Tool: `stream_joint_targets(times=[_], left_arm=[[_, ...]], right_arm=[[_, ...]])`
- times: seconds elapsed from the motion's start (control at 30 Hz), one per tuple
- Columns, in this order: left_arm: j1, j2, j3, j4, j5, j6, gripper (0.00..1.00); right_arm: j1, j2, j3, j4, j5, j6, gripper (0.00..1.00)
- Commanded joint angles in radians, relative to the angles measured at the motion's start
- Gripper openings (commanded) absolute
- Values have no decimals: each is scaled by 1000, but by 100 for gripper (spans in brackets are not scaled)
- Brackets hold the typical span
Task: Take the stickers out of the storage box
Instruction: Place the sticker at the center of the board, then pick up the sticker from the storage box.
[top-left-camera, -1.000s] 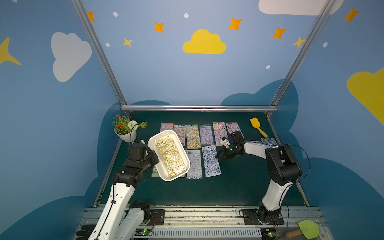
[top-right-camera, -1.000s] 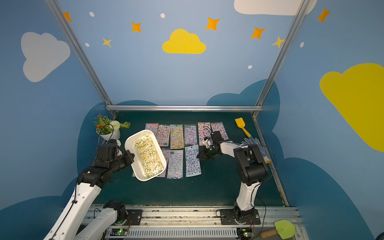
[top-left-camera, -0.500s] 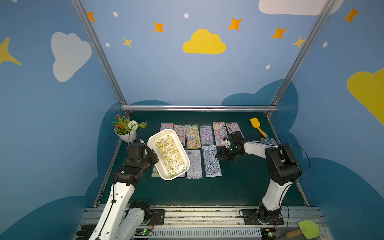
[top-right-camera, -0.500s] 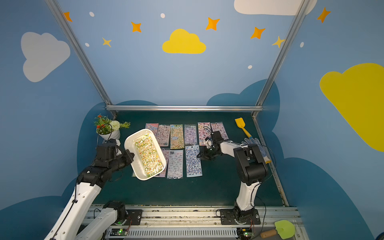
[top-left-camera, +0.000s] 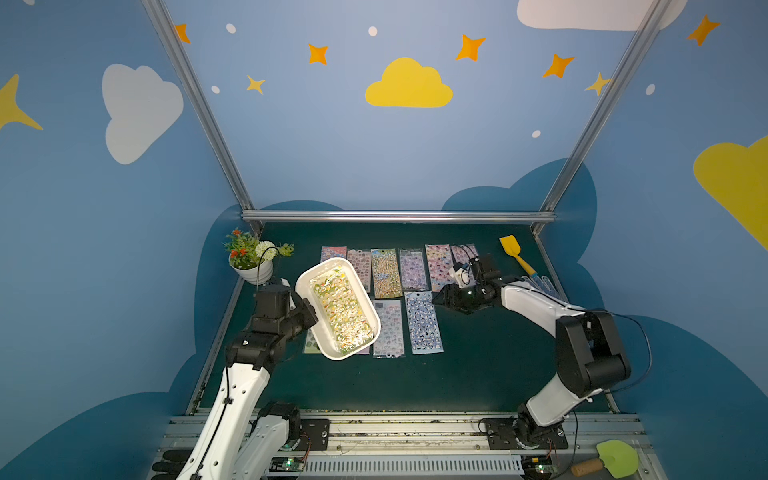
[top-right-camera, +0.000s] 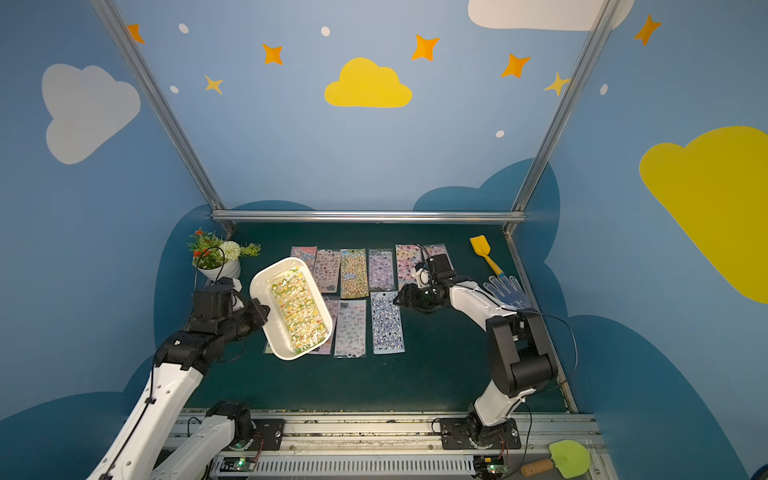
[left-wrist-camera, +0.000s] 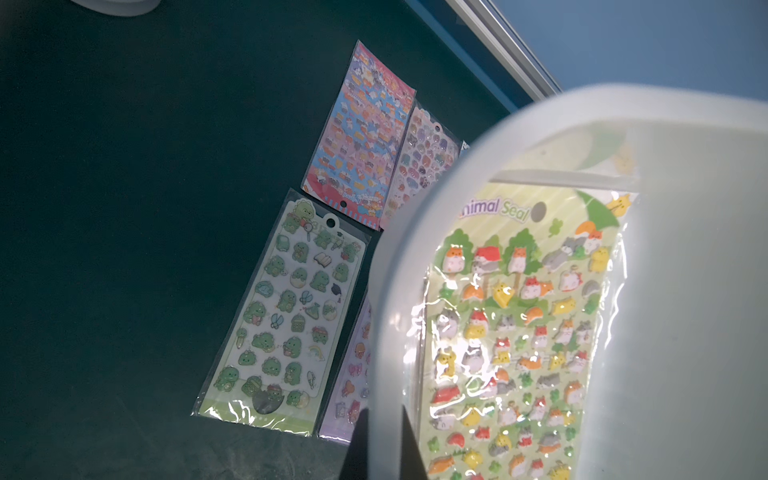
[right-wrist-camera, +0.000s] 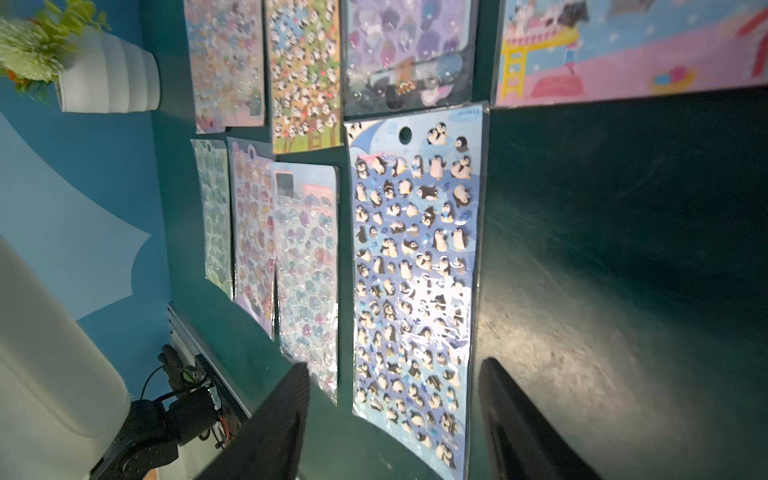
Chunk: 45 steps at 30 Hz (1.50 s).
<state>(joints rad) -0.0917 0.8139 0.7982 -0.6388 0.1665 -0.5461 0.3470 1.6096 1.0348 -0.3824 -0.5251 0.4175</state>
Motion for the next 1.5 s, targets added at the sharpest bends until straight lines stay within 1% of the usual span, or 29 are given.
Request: stream_joint_targets(times=[0.0, 0.17, 0.33, 0.47, 0.57, 0.77, 0.9, 1.07, 1.23, 1.33, 1.47], left_arm=[[3, -7, 55, 13, 22, -35, 4], [-27, 3, 72, 38, 0, -79, 4], [-84, 37, 41, 103, -53, -127, 4], [-131, 62, -16, 188, -95, -171, 4], [-159, 85, -63, 258, -121, -196, 4], [-188, 110, -156, 403, -159, -249, 4], [-198, 130, -199, 484, -183, -266, 4], [-201, 160, -216, 529, -194, -254, 4], [-201, 184, -228, 558, -196, -238, 4], [-201, 199, -228, 554, -193, -236, 4], [-201, 203, -244, 565, -184, -245, 4]], right_arm=[[16, -95, 2, -61, 52, -19, 63], [72, -224, 60, -151, 155, -35, 62], [160, -326, 165, -244, 252, -58, 60], [250, -359, 265, -309, 324, -78, 59], [325, -352, 343, -355, 375, -95, 59], [455, -270, 480, -426, 450, -111, 57], [533, -182, 551, -445, 481, -114, 56], [610, -46, 664, -476, 512, -127, 55], [643, 111, 783, -507, 522, -132, 50], [656, 202, 857, -524, 526, -138, 44], [671, 306, 942, -541, 570, -139, 43]])
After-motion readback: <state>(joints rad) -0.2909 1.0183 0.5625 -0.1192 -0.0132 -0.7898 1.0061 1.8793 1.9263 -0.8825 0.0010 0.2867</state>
